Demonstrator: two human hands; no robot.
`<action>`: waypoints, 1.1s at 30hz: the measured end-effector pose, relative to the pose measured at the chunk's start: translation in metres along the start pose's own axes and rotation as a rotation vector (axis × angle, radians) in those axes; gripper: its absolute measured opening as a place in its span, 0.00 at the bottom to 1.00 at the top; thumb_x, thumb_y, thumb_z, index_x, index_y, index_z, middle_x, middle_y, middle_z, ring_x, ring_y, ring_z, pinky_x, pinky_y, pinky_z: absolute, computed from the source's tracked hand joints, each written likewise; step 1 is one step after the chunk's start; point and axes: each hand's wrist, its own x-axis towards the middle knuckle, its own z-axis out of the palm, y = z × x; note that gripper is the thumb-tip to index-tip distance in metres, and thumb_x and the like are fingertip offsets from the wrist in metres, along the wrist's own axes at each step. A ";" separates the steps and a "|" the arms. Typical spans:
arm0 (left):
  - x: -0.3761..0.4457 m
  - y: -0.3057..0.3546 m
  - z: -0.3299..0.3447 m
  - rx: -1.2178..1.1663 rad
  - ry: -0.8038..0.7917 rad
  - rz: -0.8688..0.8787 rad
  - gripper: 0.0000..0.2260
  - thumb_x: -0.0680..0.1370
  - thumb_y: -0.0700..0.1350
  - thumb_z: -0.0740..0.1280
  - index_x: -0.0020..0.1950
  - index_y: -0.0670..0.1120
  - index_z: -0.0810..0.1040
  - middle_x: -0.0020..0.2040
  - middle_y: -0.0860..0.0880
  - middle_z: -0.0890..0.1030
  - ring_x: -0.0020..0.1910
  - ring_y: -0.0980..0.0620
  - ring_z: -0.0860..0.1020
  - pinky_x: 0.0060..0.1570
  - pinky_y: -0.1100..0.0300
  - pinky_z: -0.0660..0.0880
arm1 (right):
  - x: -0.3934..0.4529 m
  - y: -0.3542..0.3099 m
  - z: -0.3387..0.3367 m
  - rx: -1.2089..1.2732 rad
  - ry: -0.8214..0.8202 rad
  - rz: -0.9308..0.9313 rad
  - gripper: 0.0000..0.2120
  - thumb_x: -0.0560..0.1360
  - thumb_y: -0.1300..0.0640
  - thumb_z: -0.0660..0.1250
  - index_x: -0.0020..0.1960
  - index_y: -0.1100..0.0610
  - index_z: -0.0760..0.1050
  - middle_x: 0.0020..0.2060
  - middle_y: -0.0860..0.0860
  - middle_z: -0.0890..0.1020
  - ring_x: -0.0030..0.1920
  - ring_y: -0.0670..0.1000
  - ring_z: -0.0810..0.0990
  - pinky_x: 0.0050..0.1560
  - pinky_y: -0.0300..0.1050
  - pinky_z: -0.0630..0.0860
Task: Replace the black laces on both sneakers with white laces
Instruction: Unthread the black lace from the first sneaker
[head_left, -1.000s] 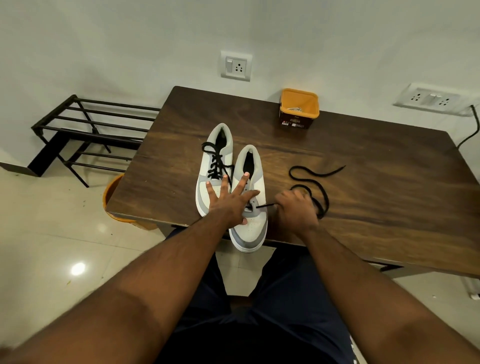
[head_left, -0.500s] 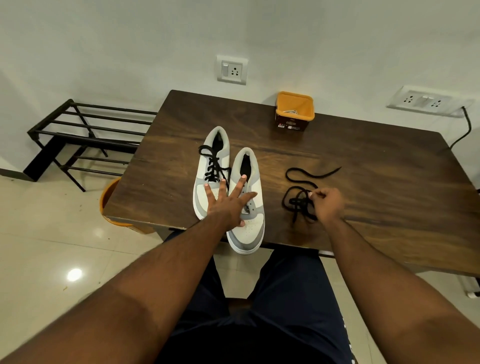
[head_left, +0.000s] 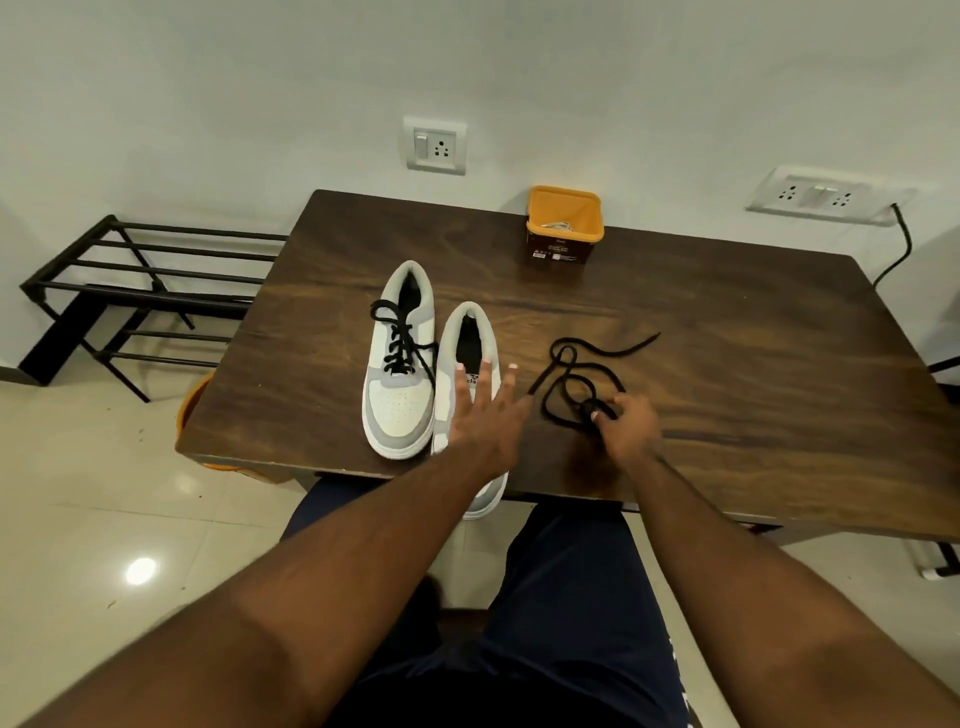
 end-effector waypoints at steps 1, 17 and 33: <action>0.005 0.005 -0.001 0.028 -0.003 0.015 0.25 0.78 0.43 0.60 0.75 0.53 0.61 0.80 0.42 0.42 0.76 0.34 0.35 0.66 0.32 0.29 | 0.003 0.001 0.002 -0.036 -0.011 -0.045 0.20 0.75 0.54 0.69 0.65 0.56 0.75 0.63 0.55 0.75 0.63 0.57 0.73 0.63 0.49 0.71; 0.092 0.019 -0.016 0.164 -0.172 0.092 0.20 0.81 0.48 0.59 0.73 0.44 0.68 0.73 0.42 0.69 0.75 0.42 0.60 0.75 0.42 0.38 | 0.071 -0.026 0.054 -0.371 -0.405 -0.328 0.35 0.73 0.39 0.61 0.76 0.45 0.55 0.75 0.55 0.61 0.75 0.63 0.57 0.74 0.60 0.54; 0.106 -0.018 -0.016 0.150 0.070 0.012 0.15 0.78 0.42 0.60 0.64 0.46 0.77 0.70 0.43 0.71 0.74 0.39 0.60 0.73 0.38 0.41 | 0.118 -0.053 0.011 -0.360 -0.443 -0.195 0.43 0.74 0.71 0.62 0.78 0.44 0.45 0.78 0.56 0.46 0.72 0.62 0.65 0.68 0.54 0.69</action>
